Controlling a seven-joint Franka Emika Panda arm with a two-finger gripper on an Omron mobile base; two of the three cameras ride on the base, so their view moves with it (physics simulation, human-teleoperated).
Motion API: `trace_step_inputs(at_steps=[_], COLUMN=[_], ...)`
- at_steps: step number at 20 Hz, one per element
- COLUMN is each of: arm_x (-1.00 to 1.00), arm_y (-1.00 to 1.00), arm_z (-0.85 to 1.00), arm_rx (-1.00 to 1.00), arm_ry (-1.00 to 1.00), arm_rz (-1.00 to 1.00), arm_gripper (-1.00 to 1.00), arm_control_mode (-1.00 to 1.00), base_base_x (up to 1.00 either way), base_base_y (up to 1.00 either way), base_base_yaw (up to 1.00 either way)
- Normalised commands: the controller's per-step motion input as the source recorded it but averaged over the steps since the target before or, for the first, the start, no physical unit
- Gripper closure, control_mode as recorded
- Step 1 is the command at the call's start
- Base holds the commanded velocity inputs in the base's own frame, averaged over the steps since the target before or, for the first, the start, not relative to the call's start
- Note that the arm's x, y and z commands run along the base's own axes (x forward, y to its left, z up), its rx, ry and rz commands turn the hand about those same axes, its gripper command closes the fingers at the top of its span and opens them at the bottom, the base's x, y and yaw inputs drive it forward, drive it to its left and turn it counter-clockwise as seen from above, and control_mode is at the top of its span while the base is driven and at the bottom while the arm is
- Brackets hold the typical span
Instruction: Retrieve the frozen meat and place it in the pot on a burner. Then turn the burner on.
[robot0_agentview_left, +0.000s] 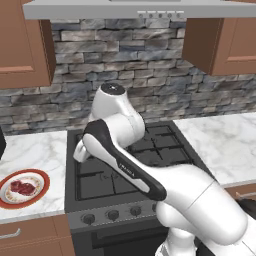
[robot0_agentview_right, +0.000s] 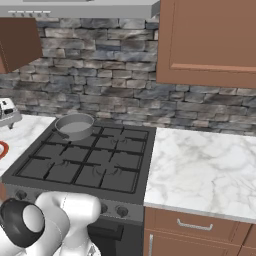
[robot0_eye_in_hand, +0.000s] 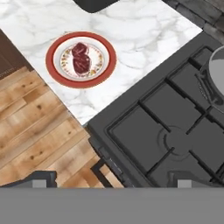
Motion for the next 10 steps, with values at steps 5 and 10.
trace_step_inputs(at_steps=[5, 10], arm_x=[0.12, 0.01], arm_y=[0.38, 0.54], arm_z=[-0.09, 0.00], arm_rx=[0.02, 0.00], arm_ry=[-0.04, 0.05], arm_rz=[0.01, 0.04], arm_gripper=[-1.00, -1.00], arm_control_mode=[-1.00, -1.00], base_base_x=[0.00, 0.00], base_base_y=[0.00, 0.00], base_base_yaw=[0.00, 0.00])
